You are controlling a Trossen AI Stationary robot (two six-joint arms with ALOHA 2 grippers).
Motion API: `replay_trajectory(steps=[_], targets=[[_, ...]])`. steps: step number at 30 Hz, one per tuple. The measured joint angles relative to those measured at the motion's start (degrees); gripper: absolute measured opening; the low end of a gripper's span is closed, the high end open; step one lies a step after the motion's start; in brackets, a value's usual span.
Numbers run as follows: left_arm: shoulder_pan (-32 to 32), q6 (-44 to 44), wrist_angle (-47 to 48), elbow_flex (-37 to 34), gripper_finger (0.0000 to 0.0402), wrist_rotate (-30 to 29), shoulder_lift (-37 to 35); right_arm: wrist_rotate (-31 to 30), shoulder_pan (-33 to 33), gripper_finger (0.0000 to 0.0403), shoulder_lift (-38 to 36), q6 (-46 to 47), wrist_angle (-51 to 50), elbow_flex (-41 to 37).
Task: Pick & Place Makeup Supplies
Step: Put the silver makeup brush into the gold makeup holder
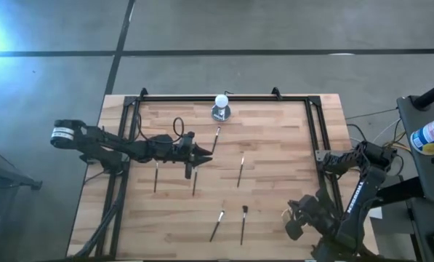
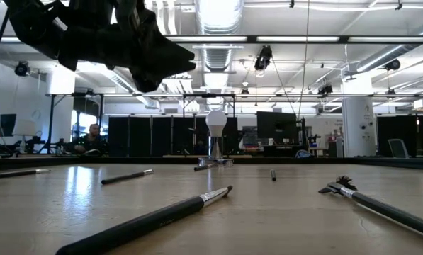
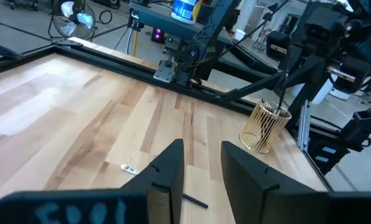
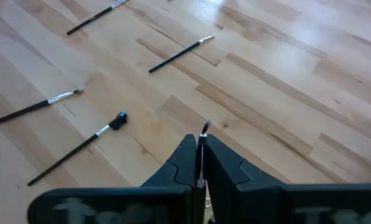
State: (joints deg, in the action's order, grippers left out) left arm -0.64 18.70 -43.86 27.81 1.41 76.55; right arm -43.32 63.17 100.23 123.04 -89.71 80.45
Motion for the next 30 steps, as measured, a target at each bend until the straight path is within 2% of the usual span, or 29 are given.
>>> replay_trajectory(steps=[10,16,25,30], targets=[[0.00,-0.02,0.33,0.00,0.0099,0.02,0.00,0.11,0.09,0.0013,0.01,0.68,1.41,-2.25],[0.00,-0.04,0.31,0.00,0.0099,0.02,0.00,3.44,0.11,0.0013,0.01,0.79,3.83,-3.50],[0.00,-0.07,0.29,0.00,0.0099,0.02,0.00,4.97,0.34,0.0014,0.03,1.97,6.75,-6.68],[0.00,-0.87,0.29,0.00,0.0099,0.02,0.00,7.41,0.34,0.0043,0.01,0.97,6.86,-6.69]])
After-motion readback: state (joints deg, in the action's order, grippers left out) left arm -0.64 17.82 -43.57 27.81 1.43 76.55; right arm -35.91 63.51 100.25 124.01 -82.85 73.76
